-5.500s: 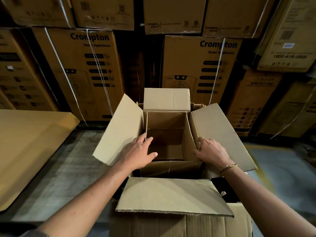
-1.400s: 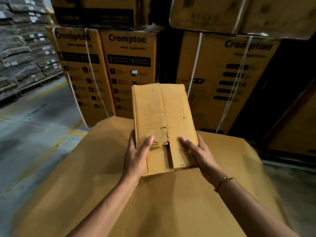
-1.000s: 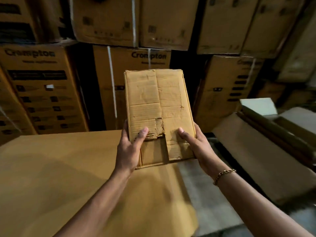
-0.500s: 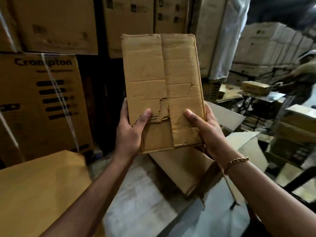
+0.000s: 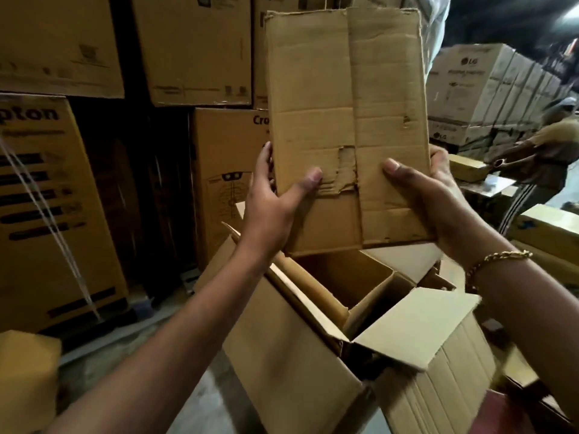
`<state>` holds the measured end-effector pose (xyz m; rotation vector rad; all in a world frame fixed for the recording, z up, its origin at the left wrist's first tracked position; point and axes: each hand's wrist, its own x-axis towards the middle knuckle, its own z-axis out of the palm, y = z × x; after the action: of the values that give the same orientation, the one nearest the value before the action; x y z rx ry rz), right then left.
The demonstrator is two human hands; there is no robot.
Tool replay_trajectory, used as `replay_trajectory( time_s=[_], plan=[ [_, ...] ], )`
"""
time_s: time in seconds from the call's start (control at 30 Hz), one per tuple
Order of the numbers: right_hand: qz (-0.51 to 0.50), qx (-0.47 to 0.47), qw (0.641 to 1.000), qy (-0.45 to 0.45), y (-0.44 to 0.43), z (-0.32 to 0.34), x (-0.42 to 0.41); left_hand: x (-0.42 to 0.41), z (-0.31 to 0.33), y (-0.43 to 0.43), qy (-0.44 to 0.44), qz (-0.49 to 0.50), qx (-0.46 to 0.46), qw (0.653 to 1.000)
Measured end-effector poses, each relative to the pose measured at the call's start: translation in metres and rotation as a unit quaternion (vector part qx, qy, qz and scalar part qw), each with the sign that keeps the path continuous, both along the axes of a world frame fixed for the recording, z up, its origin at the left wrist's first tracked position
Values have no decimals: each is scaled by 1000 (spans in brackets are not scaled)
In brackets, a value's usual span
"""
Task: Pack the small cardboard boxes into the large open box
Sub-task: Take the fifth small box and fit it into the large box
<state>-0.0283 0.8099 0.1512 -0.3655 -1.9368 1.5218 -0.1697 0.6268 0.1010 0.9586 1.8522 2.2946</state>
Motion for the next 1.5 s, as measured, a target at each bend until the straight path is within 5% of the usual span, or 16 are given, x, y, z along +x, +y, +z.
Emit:
replay_trajectory(
  time_s=[0.4, 0.67, 1.5],
  plan=[
    [195, 118, 943, -242, 190, 41, -114, -44, 21, 126, -127, 118, -59, 983],
    [286, 128, 895, -317, 255, 14, -162, -24, -8, 173, -186, 210, -133, 951],
    [352, 101, 875, -317, 277, -60, -143, 21, -54, 190, -233, 239, -164, 928]
  ],
)
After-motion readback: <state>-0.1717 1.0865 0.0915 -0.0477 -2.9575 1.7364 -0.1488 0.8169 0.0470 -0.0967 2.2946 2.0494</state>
